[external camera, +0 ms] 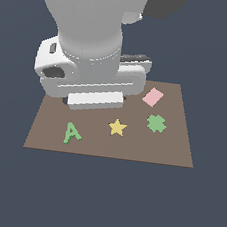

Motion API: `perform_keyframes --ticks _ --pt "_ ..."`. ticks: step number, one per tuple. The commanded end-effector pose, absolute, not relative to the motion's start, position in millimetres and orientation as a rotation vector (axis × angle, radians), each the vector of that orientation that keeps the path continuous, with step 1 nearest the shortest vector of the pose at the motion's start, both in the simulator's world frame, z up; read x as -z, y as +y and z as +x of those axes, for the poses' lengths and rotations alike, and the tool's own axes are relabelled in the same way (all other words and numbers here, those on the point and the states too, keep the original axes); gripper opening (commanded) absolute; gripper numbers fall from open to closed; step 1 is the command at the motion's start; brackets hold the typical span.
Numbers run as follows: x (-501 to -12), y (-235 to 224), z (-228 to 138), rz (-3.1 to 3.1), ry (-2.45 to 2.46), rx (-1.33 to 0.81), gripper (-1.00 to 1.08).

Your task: Insert a designated object into the corresponding slot on a board.

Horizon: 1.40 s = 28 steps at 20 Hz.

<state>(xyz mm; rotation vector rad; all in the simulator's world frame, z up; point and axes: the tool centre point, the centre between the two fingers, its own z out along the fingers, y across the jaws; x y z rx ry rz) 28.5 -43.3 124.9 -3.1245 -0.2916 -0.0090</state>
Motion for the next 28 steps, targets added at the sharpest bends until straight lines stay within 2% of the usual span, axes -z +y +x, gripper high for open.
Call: perform_keyframes --ticks 1,14,28 --pt "-111 -57 38 -3.119 -0.347 0.007 1.0" --pt "-60 -106 83 -3.09 -0.563 0.001 1.0" --pt "-48 -114 93 -3.083 -0.604 -0.001 1.0"
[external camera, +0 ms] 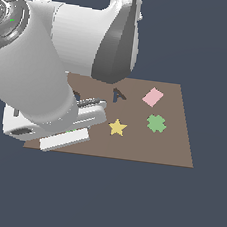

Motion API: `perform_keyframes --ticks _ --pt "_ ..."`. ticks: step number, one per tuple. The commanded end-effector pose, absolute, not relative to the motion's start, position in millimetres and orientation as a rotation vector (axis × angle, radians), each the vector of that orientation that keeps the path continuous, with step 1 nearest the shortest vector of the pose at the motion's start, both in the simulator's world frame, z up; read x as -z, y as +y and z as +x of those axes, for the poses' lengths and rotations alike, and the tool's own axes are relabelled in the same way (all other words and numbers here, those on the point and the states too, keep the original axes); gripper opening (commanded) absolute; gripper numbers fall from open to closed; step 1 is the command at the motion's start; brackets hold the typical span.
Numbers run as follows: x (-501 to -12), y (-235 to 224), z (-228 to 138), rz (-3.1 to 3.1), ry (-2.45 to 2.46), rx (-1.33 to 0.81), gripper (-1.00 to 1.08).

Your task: Insert a designated object into the corresponding slot on a board.

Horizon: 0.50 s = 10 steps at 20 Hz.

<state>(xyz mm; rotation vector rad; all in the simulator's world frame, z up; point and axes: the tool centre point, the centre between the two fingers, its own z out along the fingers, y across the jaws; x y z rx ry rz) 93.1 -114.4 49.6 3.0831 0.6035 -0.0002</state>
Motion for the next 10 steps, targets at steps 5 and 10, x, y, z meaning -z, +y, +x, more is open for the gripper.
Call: perform_keyframes --ticks 5,10 --pt "-34 -114 94 3.083 0.605 0.0 1.0" --pt "-30 -114 94 3.083 0.606 0.0 -1.0"
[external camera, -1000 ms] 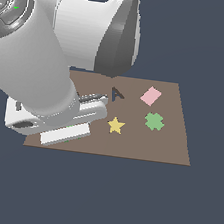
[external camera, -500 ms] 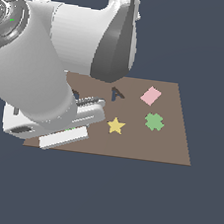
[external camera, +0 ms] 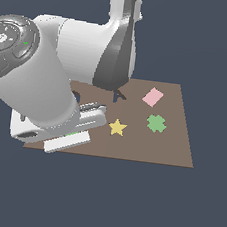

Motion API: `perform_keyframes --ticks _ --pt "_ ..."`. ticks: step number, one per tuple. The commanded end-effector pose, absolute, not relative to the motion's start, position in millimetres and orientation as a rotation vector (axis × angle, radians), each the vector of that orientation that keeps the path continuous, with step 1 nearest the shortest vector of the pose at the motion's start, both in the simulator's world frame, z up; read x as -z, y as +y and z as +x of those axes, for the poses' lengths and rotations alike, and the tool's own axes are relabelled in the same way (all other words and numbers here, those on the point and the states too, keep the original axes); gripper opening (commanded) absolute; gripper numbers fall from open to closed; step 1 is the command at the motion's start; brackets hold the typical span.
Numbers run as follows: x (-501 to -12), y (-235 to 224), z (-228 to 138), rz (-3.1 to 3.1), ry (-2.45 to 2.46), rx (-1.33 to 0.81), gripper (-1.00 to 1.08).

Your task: Insert a designated object into the corresponding slot on a board.

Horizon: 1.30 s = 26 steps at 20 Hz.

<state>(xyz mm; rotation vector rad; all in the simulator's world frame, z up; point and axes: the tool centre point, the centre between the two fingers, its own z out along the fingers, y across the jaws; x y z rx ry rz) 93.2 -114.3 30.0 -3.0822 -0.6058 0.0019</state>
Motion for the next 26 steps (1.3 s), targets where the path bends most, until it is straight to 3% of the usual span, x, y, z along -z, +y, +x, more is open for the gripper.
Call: perform_keyframes --ticks 1,15,26 --pt "-30 -114 94 -3.083 -0.606 0.0 -1.0" --pt "-30 -113 91 -3.083 -0.607 0.0 -1.0" --pt "-32 -94 66 -3.08 -0.618 0.0 -1.0"
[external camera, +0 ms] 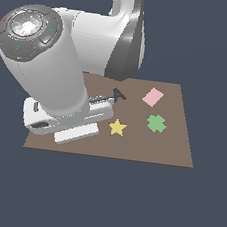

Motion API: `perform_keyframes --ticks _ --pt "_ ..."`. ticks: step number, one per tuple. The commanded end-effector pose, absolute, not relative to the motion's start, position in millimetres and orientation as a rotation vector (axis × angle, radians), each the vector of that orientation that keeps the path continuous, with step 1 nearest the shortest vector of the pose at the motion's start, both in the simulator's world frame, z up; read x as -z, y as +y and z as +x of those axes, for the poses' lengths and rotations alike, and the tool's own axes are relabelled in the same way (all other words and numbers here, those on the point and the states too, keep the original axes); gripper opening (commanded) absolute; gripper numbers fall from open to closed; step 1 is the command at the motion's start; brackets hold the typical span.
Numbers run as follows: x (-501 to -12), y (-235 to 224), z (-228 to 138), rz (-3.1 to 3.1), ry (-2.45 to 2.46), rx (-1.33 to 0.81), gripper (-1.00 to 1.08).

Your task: Insert a designated object into the corresponding slot on a board.

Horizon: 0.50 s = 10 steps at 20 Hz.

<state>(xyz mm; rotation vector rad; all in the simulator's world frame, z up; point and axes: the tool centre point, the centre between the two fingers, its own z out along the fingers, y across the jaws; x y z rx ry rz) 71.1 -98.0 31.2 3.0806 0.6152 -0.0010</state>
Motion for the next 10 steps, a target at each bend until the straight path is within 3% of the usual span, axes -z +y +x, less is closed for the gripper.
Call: perform_keyframes --ticks 1,10 --pt "-32 -91 62 3.08 0.62 0.0 -1.0" --pt "-35 -55 13 3.075 0.641 0.001 -1.0"
